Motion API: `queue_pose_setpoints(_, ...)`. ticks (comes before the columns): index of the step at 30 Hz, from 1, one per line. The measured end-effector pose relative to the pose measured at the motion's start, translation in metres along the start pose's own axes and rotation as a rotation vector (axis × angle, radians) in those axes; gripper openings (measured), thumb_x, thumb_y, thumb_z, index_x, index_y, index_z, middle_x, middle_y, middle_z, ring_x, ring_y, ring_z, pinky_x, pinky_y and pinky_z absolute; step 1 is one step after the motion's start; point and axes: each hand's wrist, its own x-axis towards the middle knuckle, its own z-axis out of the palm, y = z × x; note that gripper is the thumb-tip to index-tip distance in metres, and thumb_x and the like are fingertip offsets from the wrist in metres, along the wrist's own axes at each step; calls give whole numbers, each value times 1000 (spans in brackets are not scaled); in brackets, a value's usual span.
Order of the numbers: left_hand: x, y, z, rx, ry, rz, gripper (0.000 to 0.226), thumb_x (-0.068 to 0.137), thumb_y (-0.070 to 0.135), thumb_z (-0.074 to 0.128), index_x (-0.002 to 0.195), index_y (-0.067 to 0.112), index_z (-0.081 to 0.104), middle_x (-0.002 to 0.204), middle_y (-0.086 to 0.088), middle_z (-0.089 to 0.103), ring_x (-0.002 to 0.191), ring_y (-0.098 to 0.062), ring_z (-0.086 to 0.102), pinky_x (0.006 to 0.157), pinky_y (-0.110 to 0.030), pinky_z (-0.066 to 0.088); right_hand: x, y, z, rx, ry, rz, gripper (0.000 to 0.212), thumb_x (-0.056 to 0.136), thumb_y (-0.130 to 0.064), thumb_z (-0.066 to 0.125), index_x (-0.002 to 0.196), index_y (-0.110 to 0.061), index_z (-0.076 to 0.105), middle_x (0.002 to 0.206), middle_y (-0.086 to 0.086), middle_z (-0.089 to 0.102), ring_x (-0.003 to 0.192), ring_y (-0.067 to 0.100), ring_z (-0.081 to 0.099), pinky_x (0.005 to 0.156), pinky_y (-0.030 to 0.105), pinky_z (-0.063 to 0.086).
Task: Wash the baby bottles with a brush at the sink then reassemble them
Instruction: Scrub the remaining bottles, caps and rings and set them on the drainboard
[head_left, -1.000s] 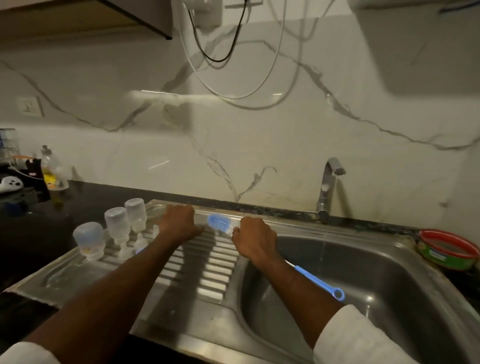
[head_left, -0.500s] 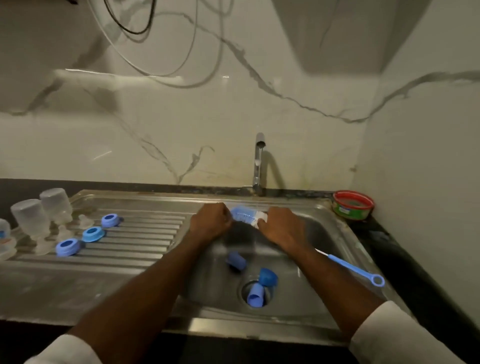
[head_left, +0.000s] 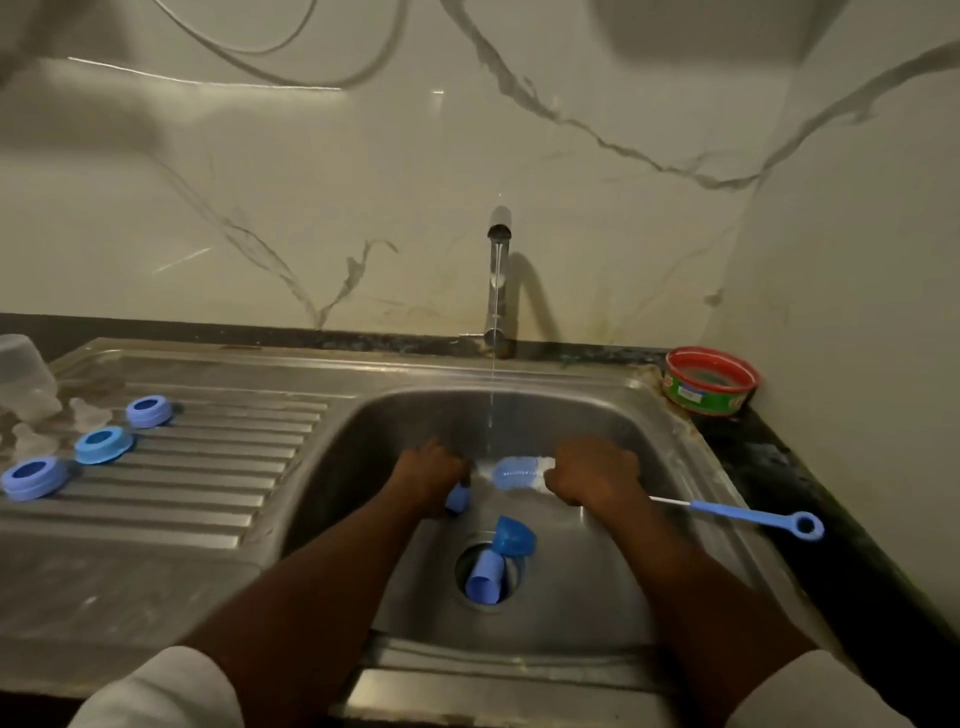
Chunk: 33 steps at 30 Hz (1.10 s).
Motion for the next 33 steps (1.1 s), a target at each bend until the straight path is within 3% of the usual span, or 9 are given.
queue_pose_setpoints(5,25,-7,17,-265,58,-68,32,87,46,66,112,25,65,119,-1,63,108,-19,60,96,-41,52,4,5,3,13,-4,22,34,98,-34,56,129,-22,63,131,3,64,118,24,61,94,36,48)
queue_pose_setpoints(11,23,14,-36,-1091,545,152,27,103,36,54,127,24,55,119,3,61,106,-8,62,91,-30,54,-2,17,-3,32,20,31,35,99,-35,56,131,-23,62,135,4,62,121,25,60,97,37,49)
queue_pose_setpoints(14,17,38,-71,-1774,484,62,26,107,29,45,132,21,50,119,-6,58,103,-19,62,80,-32,57,-6,15,-4,50,9,19,36,99,-38,56,132,-24,60,137,4,60,124,24,59,98,37,46)
queue_pose_setpoints(17,18,44,-91,-2291,324,-100,29,108,30,39,115,9,58,89,-11,62,71,-18,60,53,-25,53,-6,12,-5,45,3,-4,36,98,-37,57,131,-23,61,136,4,60,123,24,58,98,36,46)
queue_pose_setpoints(21,24,40,-89,-2262,295,-94,46,109,44,30,103,11,61,68,-5,56,48,-12,46,39,-20,31,-7,10,-7,16,22,-13,37,98,-36,56,132,-22,61,134,5,61,121,24,59,96,36,46)
queue_pose_setpoints(24,22,40,-83,-2193,386,-139,37,108,41,38,102,11,60,78,-7,60,62,-16,54,53,-25,42,-8,9,-9,56,66,2,36,98,-37,55,130,-21,61,133,6,61,120,25,59,96,39,48)
queue_pose_setpoints(28,15,38,-61,-2133,295,-136,11,100,11,49,104,5,57,94,-16,59,79,-23,59,70,-31,51,-11,9,-14,234,188,75,26,100,-29,56,119,-14,64,122,9,66,110,26,64,93,37,52)
queue_pose_setpoints(30,10,32,-51,-1943,293,-115,11,98,5,50,104,3,58,97,-18,61,84,-25,62,75,-34,53,-15,10,-19,261,272,87,30,102,-34,53,121,-14,63,122,8,67,109,25,64,89,34,51)
queue_pose_setpoints(33,-2,23,-46,-1677,335,-58,30,98,16,61,126,7,54,115,-16,64,101,-24,67,81,-33,57,-25,9,-30,289,400,79,35,102,-43,48,121,-16,61,117,8,68,102,25,66,75,33,46)
